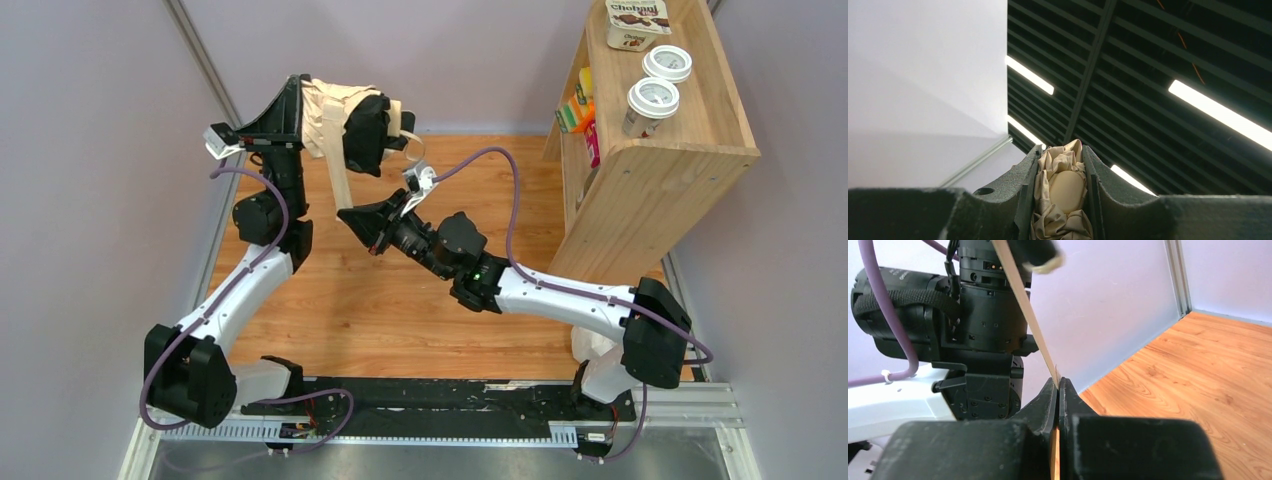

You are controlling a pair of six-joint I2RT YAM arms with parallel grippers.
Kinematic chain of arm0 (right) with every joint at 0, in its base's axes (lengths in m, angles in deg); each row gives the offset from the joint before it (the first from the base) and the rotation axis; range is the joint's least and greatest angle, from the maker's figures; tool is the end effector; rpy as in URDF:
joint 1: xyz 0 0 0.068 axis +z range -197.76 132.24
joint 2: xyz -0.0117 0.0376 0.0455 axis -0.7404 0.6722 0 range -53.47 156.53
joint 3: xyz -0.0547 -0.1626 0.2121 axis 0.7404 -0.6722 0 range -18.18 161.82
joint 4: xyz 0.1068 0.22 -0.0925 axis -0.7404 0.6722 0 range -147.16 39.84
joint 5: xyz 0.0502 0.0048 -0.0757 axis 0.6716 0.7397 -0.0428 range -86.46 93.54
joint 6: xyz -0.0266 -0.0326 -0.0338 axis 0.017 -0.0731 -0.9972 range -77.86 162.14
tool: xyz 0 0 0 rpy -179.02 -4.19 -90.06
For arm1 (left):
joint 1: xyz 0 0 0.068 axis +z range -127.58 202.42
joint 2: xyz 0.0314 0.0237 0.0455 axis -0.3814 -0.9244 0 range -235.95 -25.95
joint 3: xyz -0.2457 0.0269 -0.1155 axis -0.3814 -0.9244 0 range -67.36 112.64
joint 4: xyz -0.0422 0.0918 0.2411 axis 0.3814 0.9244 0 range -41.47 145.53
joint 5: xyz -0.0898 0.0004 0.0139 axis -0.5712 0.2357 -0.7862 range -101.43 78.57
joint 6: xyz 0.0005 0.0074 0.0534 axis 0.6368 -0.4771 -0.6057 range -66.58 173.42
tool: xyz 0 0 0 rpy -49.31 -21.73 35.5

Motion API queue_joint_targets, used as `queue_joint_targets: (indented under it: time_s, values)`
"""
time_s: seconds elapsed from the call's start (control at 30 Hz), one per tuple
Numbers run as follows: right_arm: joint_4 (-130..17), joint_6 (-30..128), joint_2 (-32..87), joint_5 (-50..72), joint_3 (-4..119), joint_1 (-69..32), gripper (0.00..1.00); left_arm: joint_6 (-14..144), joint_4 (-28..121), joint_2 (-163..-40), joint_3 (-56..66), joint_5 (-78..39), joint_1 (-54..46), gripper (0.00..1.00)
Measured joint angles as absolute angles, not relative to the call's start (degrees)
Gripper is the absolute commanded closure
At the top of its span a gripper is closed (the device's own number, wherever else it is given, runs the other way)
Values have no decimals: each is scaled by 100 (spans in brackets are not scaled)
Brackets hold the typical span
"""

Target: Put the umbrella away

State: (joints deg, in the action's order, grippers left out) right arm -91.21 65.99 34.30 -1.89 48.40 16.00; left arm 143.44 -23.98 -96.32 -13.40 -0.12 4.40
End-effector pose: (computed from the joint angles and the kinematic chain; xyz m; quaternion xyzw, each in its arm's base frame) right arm 0.1651 0.3273 0.3691 -0.1777 0.5980 0.5193 0.5840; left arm 0.2342 -0.0689 0.4408 -0.2468 0.1794 -0.7534 0.5825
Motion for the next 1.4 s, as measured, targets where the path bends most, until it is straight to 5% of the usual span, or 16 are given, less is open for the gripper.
queue_joint_targets:
  time_s: [0.33, 0.67, 0.93, 1.4]
  values:
    - [-9357, 7015, 3469, 176, 4696, 326, 100, 15092, -2125, -9287, -2105, 233, -458, 100]
    - [-9350, 5830, 2861, 294, 4137, 210, 100, 15570, 1245, -7309, -2831, -281, -683, 100]
    - [-8419, 3767, 1786, -727, 3645, 1115, 100, 15352, 4323, -6301, -2558, -1476, -642, 100]
    - [-7298, 287, 1417, -4447, 3173, 4068, 100, 12895, 7241, -6810, -1766, -3736, -500, 100]
